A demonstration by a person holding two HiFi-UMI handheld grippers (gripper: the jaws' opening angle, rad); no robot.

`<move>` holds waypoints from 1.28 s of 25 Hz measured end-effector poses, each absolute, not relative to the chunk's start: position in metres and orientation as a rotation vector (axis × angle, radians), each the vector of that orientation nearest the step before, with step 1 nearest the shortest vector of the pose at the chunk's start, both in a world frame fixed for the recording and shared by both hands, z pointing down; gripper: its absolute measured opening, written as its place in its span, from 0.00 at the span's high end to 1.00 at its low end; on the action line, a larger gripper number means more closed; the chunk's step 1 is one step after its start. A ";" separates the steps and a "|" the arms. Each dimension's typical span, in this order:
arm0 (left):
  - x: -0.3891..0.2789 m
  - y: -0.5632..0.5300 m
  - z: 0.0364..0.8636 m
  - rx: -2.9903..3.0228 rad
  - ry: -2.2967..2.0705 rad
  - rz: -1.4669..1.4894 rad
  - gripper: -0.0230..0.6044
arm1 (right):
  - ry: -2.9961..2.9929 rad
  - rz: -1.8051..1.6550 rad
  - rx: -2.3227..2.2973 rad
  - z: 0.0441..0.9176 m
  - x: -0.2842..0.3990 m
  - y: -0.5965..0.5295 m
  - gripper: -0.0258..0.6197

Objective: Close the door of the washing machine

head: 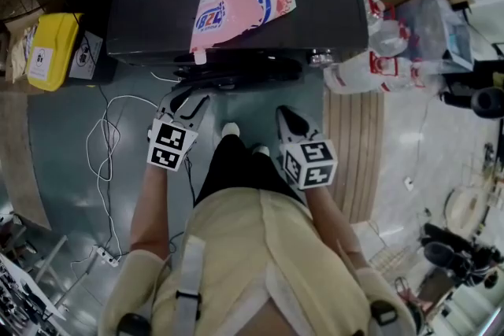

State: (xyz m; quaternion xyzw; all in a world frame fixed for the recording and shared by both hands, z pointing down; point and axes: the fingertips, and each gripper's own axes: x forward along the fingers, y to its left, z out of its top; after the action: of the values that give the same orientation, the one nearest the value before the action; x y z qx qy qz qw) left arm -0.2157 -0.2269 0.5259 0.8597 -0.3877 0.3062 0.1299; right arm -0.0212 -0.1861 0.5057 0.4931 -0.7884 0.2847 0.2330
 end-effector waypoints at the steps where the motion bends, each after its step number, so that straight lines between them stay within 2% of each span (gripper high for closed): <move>1: -0.215 -0.225 0.521 2.480 -1.146 0.861 0.72 | -2.171 0.781 1.353 0.504 -0.021 -0.186 0.95; 15: -0.221 -0.186 0.491 2.229 -1.277 0.528 0.87 | -2.211 0.759 1.337 0.496 -0.017 -0.180 0.95; 23: -0.226 -0.171 0.491 2.153 -1.329 0.545 0.91 | -2.222 0.720 1.325 0.488 -0.018 -0.178 0.95; 32: -0.216 -0.160 0.489 2.116 -1.321 0.570 0.92 | -2.239 0.663 1.312 0.481 -0.021 -0.178 0.95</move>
State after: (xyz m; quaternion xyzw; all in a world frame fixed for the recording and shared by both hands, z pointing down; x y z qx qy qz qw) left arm -0.2165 -0.1604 0.4890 0.7921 -0.4946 0.2135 0.2871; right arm -0.0207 -0.1775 0.4812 0.4767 -0.8136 0.2411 0.2296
